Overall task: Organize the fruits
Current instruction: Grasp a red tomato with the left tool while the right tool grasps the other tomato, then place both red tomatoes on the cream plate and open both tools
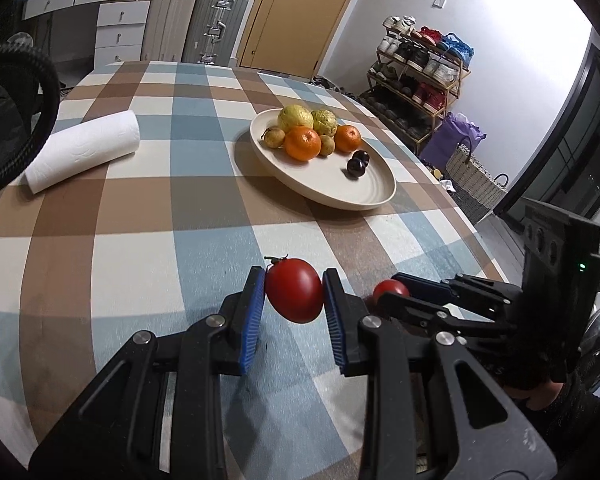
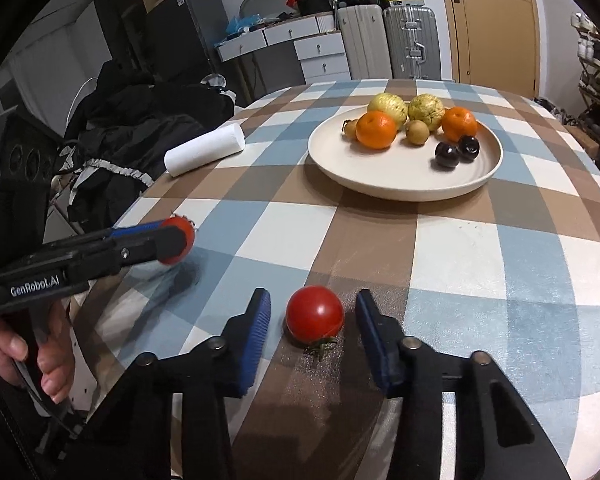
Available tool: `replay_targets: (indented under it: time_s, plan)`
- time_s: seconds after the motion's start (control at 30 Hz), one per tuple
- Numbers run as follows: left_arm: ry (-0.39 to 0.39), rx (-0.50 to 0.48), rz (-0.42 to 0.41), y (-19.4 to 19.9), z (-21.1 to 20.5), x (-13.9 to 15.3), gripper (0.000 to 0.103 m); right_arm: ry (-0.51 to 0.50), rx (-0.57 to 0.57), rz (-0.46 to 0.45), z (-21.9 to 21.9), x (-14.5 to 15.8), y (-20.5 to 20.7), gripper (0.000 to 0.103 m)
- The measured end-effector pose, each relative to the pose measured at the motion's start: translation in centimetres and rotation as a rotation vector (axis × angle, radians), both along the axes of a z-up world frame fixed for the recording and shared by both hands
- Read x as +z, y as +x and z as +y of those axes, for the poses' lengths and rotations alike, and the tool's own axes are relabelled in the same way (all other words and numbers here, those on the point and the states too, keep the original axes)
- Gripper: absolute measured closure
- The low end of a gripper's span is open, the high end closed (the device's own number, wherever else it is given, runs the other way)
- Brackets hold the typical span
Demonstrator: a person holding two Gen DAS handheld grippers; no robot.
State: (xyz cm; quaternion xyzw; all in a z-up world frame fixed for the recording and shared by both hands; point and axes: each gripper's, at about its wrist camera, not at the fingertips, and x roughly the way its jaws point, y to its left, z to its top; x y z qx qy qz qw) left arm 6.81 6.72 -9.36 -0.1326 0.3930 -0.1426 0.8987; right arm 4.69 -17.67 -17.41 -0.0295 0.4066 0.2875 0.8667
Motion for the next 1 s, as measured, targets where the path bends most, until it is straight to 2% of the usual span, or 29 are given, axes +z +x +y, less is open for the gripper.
replay_targets:
  time_s: [0.07,0.5,0.77,1.0]
  plan:
    - [0.001,-0.001,0.002,0.6,-0.1,0.0,0.077,0.008,0.005,0.0,-0.1,0.0,0.1,0.073]
    - [0.019,-0.013,-0.029,6.5,-1.6,1.4,0.077,0.092,-0.005,-0.057,-2.0,2.1,2.1,0.073]
    - [0.01,-0.026,-0.042,11.9,-2.6,1.8,0.077,0.124,-0.012,-0.103,-2.9,4.0,6.3,0.073]
    - [0.002,-0.015,-0.026,15.7,-3.0,0.4,0.077,0.138,-0.014,-0.112,-2.9,4.7,10.6,0.073]
